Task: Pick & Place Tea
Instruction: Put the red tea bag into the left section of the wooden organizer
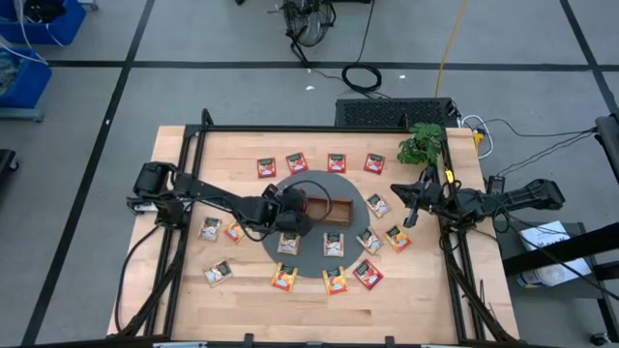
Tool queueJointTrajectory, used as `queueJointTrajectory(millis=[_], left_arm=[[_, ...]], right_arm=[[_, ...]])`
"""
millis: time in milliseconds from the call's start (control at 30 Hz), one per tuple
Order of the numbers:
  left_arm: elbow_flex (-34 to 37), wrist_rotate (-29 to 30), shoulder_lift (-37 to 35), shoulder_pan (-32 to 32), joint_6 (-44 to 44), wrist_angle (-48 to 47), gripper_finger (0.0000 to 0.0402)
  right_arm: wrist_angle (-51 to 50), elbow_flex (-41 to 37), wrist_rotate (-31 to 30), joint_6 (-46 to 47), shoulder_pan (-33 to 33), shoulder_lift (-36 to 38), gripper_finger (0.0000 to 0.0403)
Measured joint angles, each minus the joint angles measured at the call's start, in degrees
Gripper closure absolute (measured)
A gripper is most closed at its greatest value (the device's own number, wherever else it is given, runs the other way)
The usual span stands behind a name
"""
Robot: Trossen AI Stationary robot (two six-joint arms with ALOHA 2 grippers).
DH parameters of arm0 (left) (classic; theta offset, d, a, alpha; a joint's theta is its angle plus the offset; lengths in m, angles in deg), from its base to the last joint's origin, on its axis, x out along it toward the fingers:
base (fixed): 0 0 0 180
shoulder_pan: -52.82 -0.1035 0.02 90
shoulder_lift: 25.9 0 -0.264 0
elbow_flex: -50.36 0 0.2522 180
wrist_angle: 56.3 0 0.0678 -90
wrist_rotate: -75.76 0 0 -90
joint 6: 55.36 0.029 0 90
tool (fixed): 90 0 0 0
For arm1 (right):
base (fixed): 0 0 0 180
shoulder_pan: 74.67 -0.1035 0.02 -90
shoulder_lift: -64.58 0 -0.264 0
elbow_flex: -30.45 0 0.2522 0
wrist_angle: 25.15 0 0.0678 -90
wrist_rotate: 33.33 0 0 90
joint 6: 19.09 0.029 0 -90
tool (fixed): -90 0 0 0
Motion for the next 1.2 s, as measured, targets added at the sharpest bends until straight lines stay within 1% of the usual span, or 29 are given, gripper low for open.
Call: queueJointTrajectory(millis=[100, 300, 500, 567, 667, 867, 967, 1067, 1200], left_arm=[[0.00, -1.55, 0.00, -0.14, -1.34, -2.42, 0.0364], [0.02, -2.36, 0.00, -0.24, -5.88, -6.26, 0.0361], [0.04, -2.84, 0.00, -0.23, -4.26, -6.15, 0.0358], [0.04, -2.84, 0.00, -0.24, -4.16, -6.15, 0.0350], [0.04, -3.29, 0.00, -0.24, -4.19, -6.15, 0.0318], [0.04, -4.11, 0.00, -0.46, -6.52, -6.15, 0.0223], [0.04, -4.25, 0.00, -0.46, -6.88, -6.13, 0.0186], [0.04, -4.23, 0.00, -0.46, -6.35, -6.08, 0.0163], [0.04, -4.27, -1.14, -0.45, -3.34, -5.59, 0.0157]], right_arm=[[0.01, 0.02, 0.00, 1.17, -0.02, -0.02, 0.0399], [1.28, 0.01, 0.00, 2.32, -0.02, -0.02, 0.0399], [1.60, -0.01, 0.00, 2.32, 0.00, -0.02, 0.0399], [1.69, 0.02, 0.00, 2.32, -0.01, -0.02, 0.0399], [1.69, 0.00, 0.01, 2.28, -0.01, -0.02, 0.0399], [1.69, 0.01, 0.01, 2.19, -0.02, -0.02, 0.0399], [1.68, 0.01, 0.02, 2.15, -0.01, -0.02, 0.0399], [1.67, 0.02, 0.02, 2.15, -0.01, -0.02, 0.0399], [1.67, -0.01, 0.02, 2.15, 0.00, -0.02, 0.0399]])
